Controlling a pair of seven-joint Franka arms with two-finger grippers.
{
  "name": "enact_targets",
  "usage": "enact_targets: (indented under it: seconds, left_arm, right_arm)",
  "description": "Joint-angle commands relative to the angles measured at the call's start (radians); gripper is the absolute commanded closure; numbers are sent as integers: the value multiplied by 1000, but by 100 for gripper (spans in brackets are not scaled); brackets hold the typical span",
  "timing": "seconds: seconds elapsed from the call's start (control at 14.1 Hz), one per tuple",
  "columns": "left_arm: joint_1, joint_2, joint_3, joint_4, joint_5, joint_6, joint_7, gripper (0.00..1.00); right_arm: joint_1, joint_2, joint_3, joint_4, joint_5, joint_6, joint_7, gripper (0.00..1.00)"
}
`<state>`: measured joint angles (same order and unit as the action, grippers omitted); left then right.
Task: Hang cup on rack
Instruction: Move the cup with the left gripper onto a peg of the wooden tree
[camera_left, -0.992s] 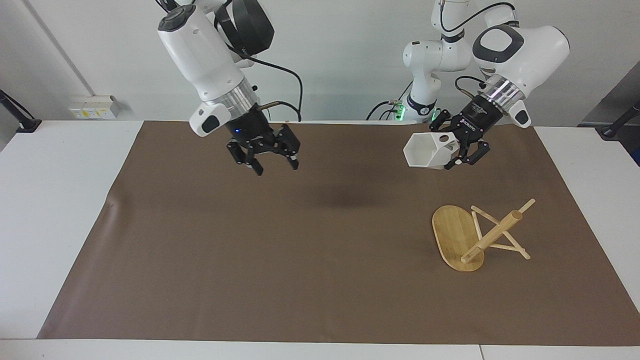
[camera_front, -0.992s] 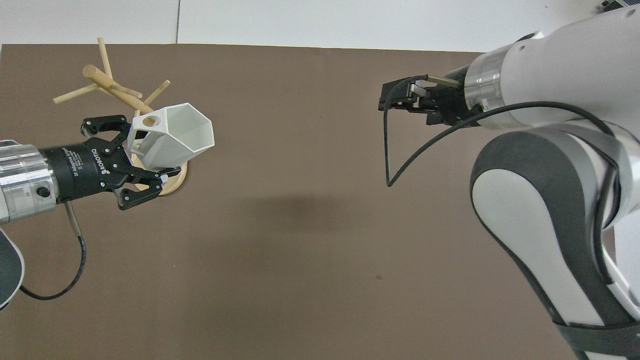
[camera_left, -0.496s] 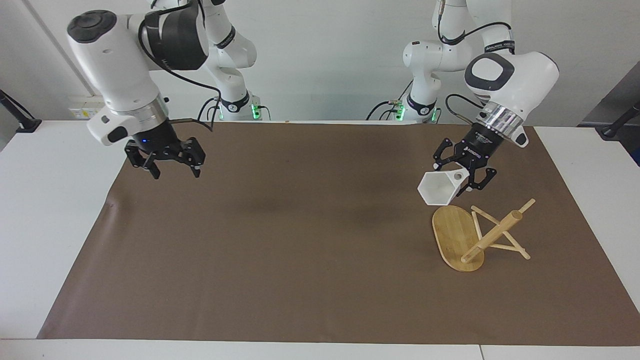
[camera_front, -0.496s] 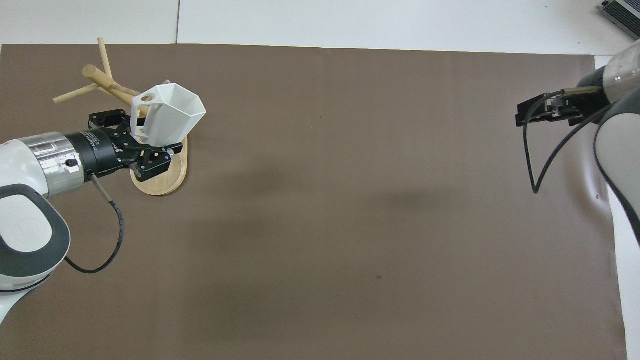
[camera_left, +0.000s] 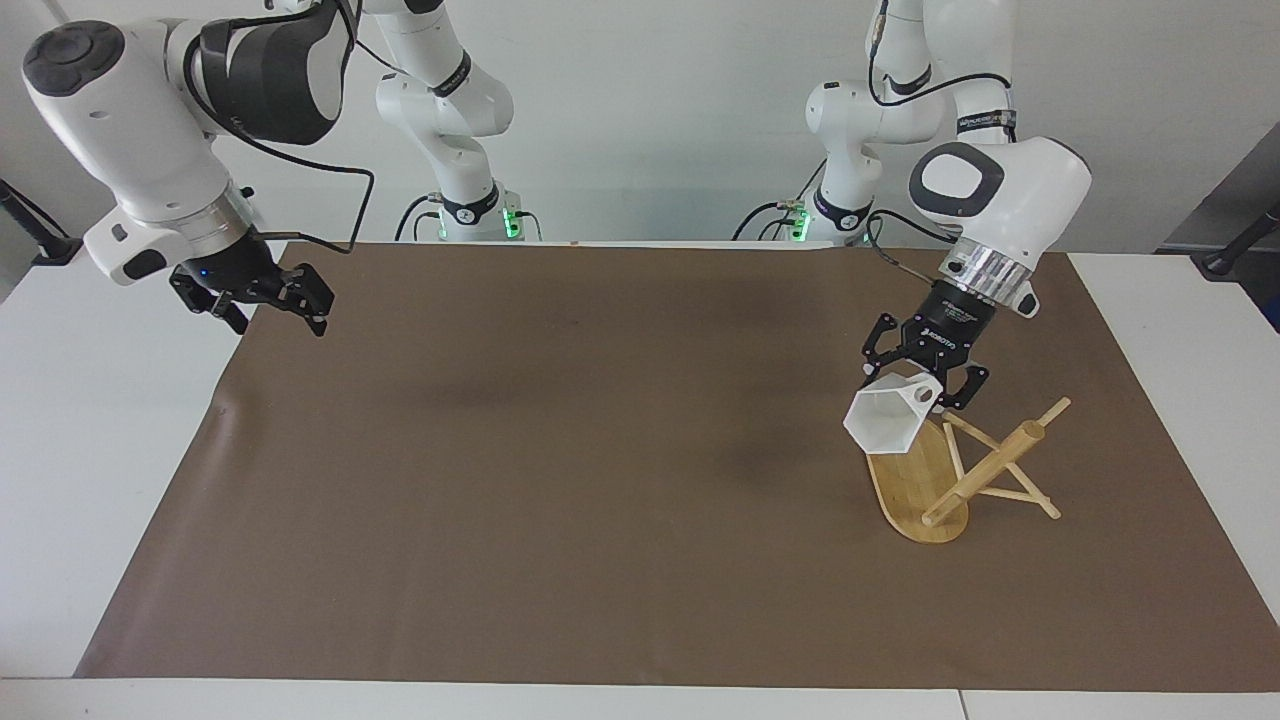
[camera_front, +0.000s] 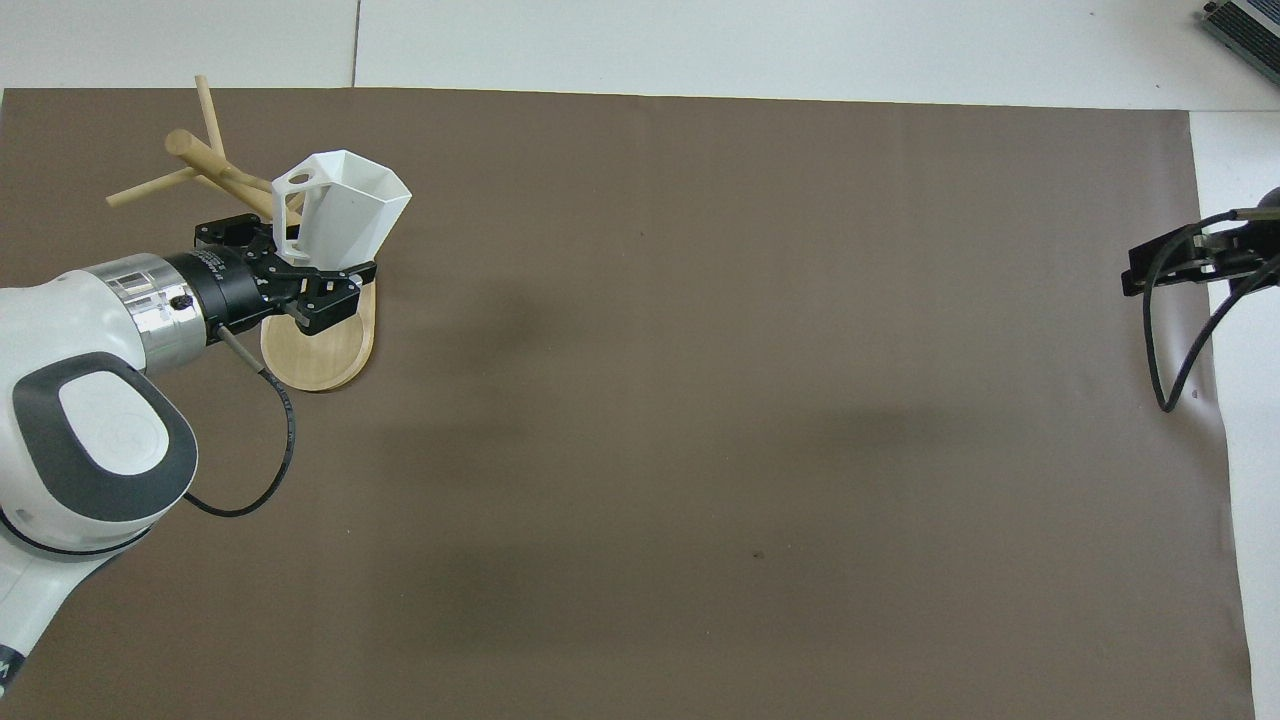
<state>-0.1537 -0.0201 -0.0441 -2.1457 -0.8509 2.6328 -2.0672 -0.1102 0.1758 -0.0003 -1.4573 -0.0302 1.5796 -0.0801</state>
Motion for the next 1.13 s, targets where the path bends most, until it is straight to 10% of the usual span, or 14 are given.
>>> enact_targets:
  seconds: [0.0,1.06]
  left_arm:
    - [-15,26,9,20,16,39,-48,100]
    - [3,69,10,21,15,110,-56,100]
  right_arm:
    - [7,-59,-18,-84,-4,0,-13,0]
    - [23,-79,-17,2,33,-36,36,0]
